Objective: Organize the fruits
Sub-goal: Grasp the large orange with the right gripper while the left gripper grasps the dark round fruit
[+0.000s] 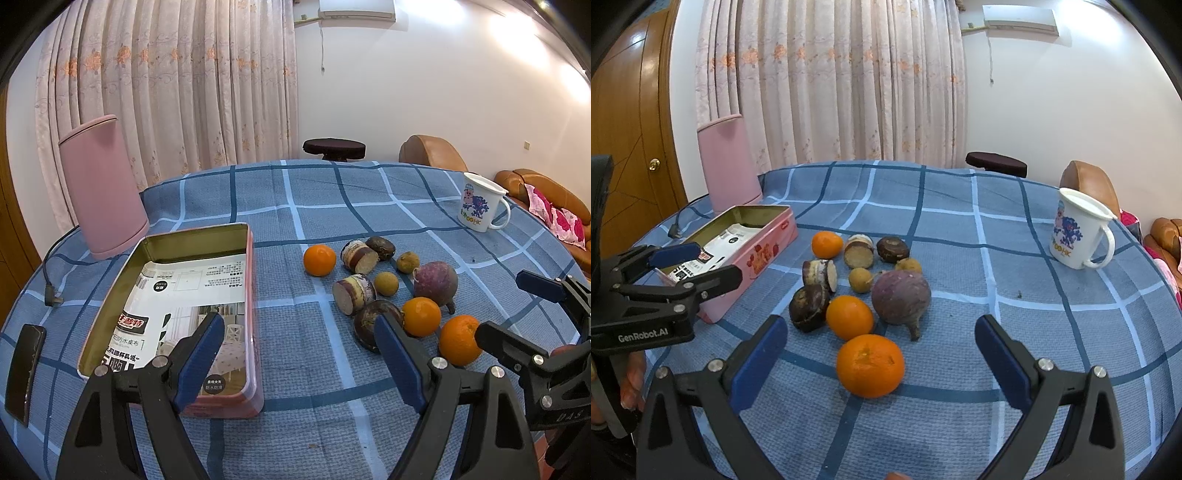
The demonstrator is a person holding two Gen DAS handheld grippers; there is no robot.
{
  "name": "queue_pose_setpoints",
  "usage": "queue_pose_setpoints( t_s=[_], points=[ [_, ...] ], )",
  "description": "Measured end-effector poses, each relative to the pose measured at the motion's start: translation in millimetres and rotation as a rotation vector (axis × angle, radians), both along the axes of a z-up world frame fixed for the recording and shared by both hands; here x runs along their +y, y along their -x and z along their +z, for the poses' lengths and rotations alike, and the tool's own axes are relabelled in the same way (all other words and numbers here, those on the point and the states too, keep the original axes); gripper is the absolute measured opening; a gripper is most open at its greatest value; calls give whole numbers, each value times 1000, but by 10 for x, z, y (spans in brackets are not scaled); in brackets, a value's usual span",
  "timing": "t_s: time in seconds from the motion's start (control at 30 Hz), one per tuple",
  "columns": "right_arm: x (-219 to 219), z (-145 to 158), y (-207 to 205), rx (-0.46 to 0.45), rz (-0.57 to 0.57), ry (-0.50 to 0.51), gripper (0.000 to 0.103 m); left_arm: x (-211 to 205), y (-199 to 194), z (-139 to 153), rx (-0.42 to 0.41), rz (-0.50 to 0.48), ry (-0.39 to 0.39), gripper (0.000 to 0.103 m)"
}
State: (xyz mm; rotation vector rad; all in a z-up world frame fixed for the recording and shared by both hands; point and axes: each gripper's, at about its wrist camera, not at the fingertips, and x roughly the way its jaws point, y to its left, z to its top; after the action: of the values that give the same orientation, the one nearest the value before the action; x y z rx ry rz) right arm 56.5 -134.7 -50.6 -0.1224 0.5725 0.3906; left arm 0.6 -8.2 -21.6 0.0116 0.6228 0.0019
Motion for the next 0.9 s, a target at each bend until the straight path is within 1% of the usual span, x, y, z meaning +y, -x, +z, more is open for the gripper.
queue_pose_setpoints(
  t_s=[0.2,0.33,0.5,0.63,0.7,0.73,0.77,0.83,0.9],
  points=[
    [16,-30,-5,2,-3,14,103,-17,-9,-31,10,2,2,85],
    [27,-126,-32,20,-8,55,102,-5,-38,-68,23,1,16,85],
    [34,-225,-67,60,-1,76,90,13,-67,-91,32,-17,44,85],
    [58,-300,-138,112,30,60,80,-14,-96,-118,41,-30,53,85],
    [69,-349,-177,139,37,60,72,-30,-107,-122,42,-35,50,85],
    [73,-376,-196,152,43,58,70,-48,-111,-122,43,-44,51,85],
    [77,-390,-212,163,54,53,61,-61,-115,-124,46,-52,55,85],
    [54,-390,-220,169,74,32,51,-106,-123,-131,51,-66,53,85],
    [59,-397,-216,172,80,28,51,-162,-126,-134,50,-79,42,85]
  ],
)
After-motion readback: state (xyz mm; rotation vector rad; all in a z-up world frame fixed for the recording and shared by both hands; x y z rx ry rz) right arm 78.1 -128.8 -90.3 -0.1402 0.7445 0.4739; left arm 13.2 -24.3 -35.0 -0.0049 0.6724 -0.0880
